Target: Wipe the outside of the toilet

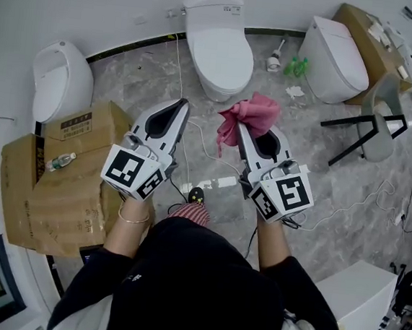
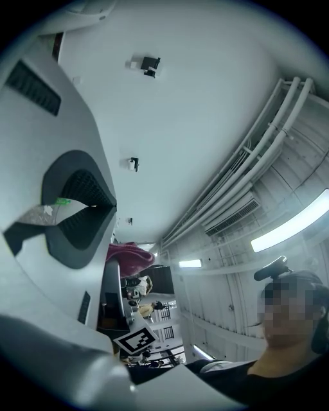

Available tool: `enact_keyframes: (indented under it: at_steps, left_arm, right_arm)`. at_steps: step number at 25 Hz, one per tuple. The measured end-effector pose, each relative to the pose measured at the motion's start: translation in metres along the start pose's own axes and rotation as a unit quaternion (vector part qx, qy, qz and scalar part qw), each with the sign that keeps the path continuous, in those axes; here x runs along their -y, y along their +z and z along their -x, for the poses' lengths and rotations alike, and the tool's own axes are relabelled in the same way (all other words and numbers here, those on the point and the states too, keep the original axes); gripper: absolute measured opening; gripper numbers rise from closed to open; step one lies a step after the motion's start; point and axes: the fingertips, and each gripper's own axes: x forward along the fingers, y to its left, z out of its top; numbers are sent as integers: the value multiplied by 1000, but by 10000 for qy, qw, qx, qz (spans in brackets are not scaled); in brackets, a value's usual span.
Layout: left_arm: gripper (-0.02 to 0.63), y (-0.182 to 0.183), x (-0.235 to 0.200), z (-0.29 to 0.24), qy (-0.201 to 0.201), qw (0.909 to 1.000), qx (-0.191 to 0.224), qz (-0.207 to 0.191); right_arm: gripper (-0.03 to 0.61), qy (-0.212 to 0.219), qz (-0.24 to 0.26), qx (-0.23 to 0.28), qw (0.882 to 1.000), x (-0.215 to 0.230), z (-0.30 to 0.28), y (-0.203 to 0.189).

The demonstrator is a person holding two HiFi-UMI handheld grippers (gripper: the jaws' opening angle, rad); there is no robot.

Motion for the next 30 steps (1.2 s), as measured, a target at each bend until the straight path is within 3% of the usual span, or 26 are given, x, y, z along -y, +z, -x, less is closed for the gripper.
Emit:
enact_keyframes:
  at_steps: [9,25,30]
  left_arm:
    - [5,10,-52,-13,198,9996,189,94]
    - [3,15,-92,-22,11,9997,203,99]
    - [3,18,-107,-19,203,9992,260,223]
  right_arm:
    - [87,-50,83,-65,9999,14,-42,6]
    - [87,-111,118,-237,9996,17,-89,0]
    - [87,-100,187,-311,9993,20,-96,2]
